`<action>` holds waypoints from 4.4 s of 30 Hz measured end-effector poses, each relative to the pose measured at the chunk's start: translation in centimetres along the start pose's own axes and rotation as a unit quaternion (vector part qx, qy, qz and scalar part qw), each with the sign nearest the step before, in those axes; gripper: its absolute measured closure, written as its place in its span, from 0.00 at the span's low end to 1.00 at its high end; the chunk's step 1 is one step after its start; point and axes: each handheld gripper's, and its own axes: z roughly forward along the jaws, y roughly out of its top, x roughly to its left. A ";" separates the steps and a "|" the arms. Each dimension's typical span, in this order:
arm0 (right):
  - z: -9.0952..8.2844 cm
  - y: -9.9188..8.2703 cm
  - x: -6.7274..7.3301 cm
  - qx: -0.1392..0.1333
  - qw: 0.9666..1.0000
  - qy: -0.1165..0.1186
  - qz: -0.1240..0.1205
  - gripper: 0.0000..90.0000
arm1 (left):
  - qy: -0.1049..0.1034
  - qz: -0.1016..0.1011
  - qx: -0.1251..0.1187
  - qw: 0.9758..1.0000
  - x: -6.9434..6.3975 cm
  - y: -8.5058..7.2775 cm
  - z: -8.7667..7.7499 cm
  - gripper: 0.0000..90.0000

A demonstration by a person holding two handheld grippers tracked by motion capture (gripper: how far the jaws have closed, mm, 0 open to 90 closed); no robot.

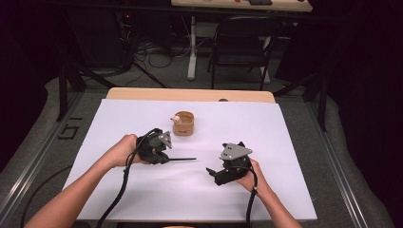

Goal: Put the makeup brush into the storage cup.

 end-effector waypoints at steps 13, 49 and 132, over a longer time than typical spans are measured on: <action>1.9 1.2 1.1 0.016 0.999 0.020 -0.040 0.16 | -0.010 0.015 0.002 1.000 -0.3 1.3 0.3 0.92; 4.4 2.2 2.7 0.033 0.994 0.056 -0.091 0.84 | -0.009 0.043 0.013 0.999 -0.8 3.7 0.6 0.92; 3.3 1.0 1.1 0.028 0.999 0.046 -0.011 0.94 | 0.131 -0.158 -0.207 0.957 0.5 -4.2 2.8 0.00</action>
